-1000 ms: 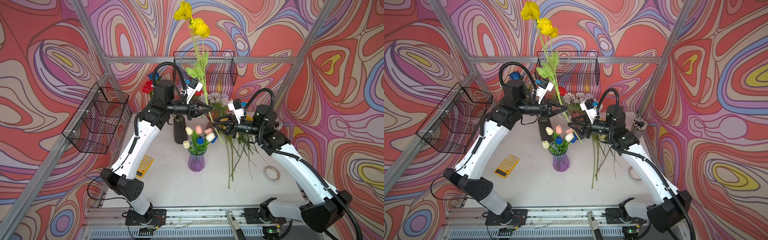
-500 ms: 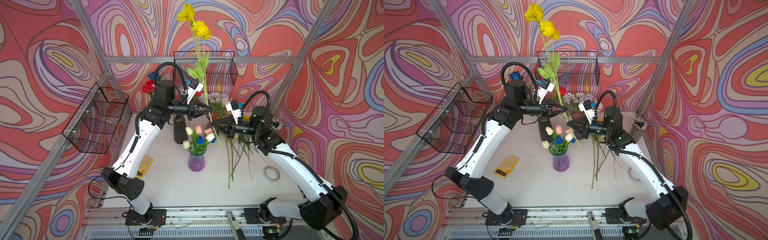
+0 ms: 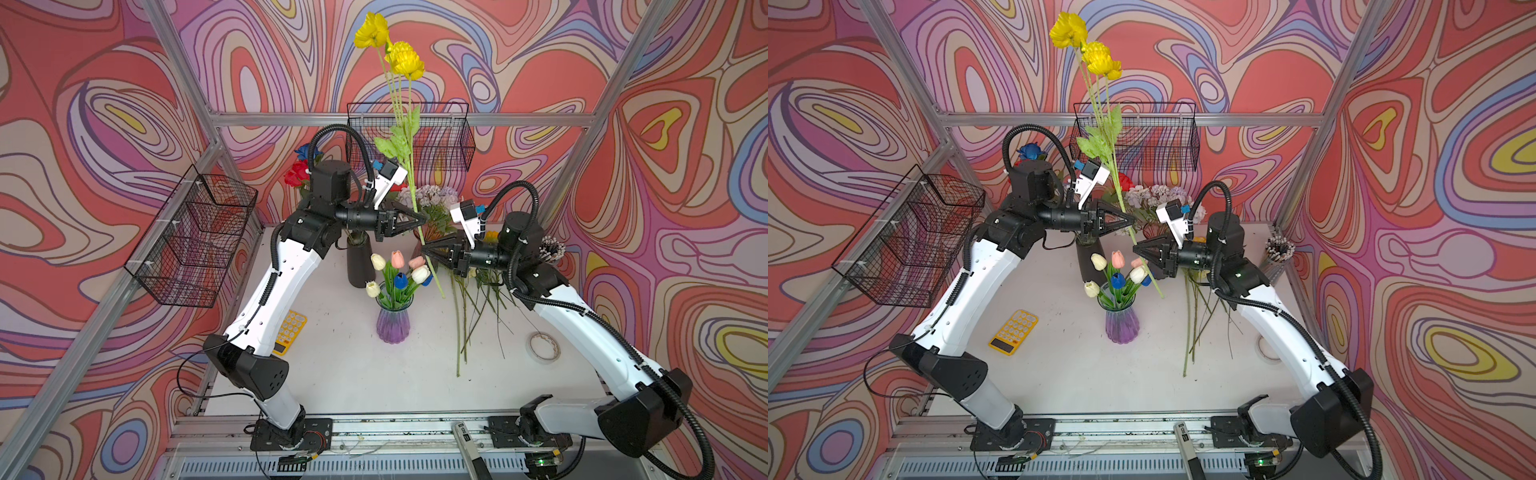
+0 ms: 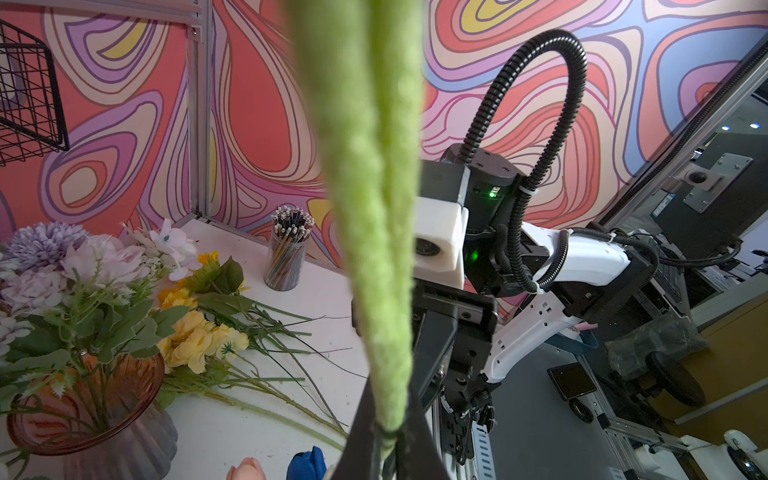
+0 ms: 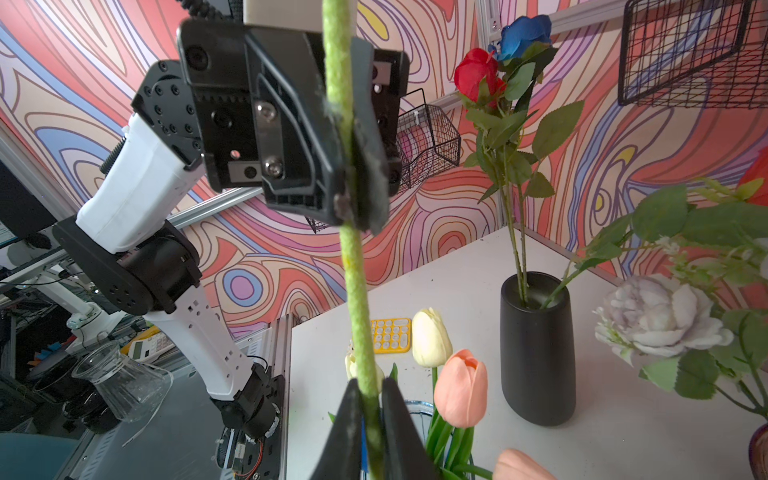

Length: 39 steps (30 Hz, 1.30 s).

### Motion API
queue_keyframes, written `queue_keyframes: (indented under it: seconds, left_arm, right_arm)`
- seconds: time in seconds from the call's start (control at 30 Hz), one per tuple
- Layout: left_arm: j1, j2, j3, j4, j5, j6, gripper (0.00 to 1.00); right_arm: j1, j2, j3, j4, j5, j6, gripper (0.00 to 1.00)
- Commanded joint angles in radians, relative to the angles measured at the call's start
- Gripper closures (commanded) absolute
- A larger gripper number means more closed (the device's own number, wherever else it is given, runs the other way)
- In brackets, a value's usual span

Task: Pick out yellow flowers from the vase
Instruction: Place the flower at the center of the board.

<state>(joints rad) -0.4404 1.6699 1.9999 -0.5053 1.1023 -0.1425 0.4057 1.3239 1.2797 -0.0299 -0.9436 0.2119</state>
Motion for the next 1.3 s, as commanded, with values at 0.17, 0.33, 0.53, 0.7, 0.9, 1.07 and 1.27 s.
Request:
queue_keyframes:
  seconds: [0.17, 0.33, 0.53, 0.7, 0.9, 1.07, 1.27]
  left_arm:
    - [-0.005, 0.016, 0.025, 0.056, 0.081, -0.024, 1.0]
    - [-0.006, 0.027, 0.042, 0.049, 0.092, -0.034, 1.0]
    - [-0.006, 0.027, 0.043, 0.055, 0.1, -0.04, 1.0]
    - [0.001, 0.015, 0.025, 0.043, 0.122, -0.034, 0.85]
    - [0.048, -0.048, -0.128, 0.266, 0.174, -0.193, 0.53]
    - [0.108, -0.1, -0.282, 0.58, 0.21, -0.437, 0.43]
    - [0.135, -0.128, -0.282, 0.425, 0.182, -0.344, 0.39]
  right_arm:
    - [0.002, 0.028, 0.009, 0.025, -0.052, 0.014, 0.89]
    - [0.002, 0.03, 0.007, 0.025, -0.057, 0.011, 0.89]
    - [0.002, 0.019, 0.002, 0.03, -0.058, 0.011, 1.0]
    - [0.002, -0.023, -0.019, 0.039, 0.018, 0.007, 1.0]
    - [0.0, -0.091, -0.035, 0.023, 0.175, -0.022, 1.0]
    - [-0.003, -0.119, -0.04, 0.002, 0.276, -0.034, 1.0]
    - [-0.01, -0.147, -0.044, -0.077, 0.472, -0.068, 1.0]
